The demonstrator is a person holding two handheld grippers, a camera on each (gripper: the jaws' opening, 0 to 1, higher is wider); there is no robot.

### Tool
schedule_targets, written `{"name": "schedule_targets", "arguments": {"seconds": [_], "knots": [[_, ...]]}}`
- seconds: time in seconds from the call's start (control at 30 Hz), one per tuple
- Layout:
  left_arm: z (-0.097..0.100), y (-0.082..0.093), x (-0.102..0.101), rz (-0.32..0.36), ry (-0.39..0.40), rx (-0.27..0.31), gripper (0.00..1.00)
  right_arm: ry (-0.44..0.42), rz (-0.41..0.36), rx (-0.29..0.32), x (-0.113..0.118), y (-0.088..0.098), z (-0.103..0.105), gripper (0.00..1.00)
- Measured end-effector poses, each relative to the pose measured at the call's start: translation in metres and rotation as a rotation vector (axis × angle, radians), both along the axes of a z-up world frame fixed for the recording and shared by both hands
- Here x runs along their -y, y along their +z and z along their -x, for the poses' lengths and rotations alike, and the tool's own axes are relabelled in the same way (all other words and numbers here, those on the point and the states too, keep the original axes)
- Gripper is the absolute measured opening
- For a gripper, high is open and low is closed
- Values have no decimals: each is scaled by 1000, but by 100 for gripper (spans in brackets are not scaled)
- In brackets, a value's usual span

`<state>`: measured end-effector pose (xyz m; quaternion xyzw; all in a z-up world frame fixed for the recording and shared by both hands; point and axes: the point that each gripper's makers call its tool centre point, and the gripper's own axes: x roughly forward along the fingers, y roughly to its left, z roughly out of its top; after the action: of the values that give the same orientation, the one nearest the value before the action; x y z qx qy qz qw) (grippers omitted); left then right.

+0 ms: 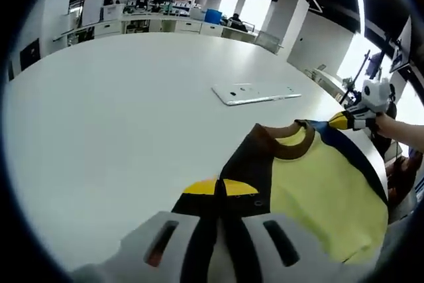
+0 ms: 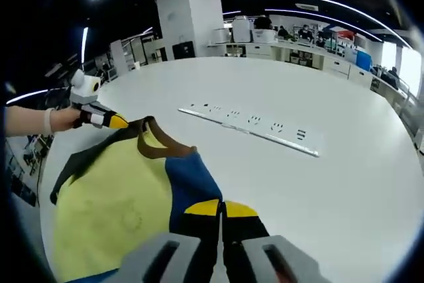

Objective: Fold the garment on the visible template until the final outline fits inside the template.

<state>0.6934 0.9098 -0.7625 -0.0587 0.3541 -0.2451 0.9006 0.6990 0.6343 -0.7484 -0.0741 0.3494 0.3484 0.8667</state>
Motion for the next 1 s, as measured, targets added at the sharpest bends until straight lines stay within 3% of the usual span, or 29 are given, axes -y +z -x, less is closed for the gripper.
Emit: {"name": "schedule_targets", "arguments": {"seconds": [0.1,0.2,0.4,0.47,0.7,1.0], "knots": [[0,1,-2,-78,-58,52,0,11,-15,5,-3,4,3,0],[1,6,2,-62,-63,53,12,17,-19,24,-4,9,1,4],[4,12,13,-71,-99,75,57,15,-69,-3,-11,13,6,39],[7,15,17,-84,-123,87,65,37,-53,-6,-13,11,11,55],[18,27,28,-58,-148,82,95,118,-13,-35,-18,7,35,90],[37,52,27,-69,-175,106,98,107,-26,-1,-13,30,44,87]]}}
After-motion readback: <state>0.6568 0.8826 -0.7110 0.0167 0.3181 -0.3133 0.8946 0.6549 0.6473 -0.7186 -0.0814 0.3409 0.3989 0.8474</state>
